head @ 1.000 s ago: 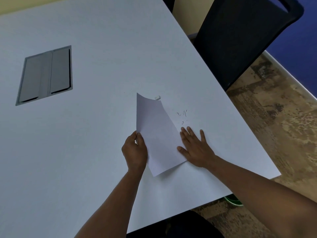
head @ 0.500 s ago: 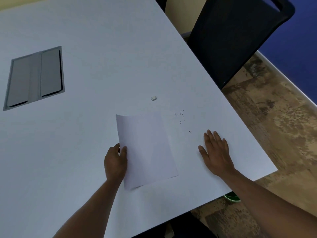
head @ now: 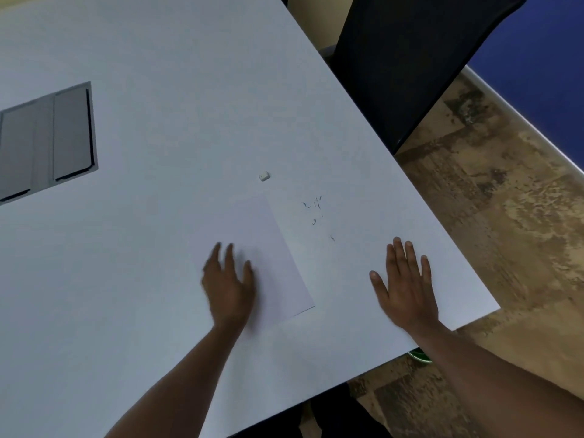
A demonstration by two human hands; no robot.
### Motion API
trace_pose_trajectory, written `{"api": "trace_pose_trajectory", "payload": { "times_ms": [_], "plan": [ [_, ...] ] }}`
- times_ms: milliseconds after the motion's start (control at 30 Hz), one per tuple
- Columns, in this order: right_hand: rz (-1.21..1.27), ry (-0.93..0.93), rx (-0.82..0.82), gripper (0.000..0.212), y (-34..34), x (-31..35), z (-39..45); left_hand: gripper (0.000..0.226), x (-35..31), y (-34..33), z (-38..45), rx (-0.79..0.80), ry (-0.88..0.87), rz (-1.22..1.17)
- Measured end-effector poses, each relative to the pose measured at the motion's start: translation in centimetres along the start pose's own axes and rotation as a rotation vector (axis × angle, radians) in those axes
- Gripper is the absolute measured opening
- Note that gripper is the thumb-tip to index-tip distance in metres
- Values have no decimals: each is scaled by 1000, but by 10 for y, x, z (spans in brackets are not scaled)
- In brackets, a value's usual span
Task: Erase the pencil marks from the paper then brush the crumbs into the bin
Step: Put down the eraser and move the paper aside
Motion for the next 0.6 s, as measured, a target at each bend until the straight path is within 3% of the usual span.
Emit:
{"api": "trace_pose_trajectory", "payload": {
  "times_ms": [167,400,600],
  "plan": [
    [7,5,-45,75,1,0,0,79,-99,-80,40,226,-296,44],
    [21,5,-78,75,1,-1,2,83,-130,-125,97,362,-155,205],
    [33,3,-102,75,2,-1,3,80,-158,-147,70,466,-272,129]
  ]
}}
Point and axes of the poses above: each hand's wrist, its own z-axis towards the middle knuckle, its own y-axis out of the back of the hand, x = y × z, the point moved 7 cm from there along z, towards the middle knuckle, and after that the axes turned 10 degrees about -y, right-handed, at the moved point
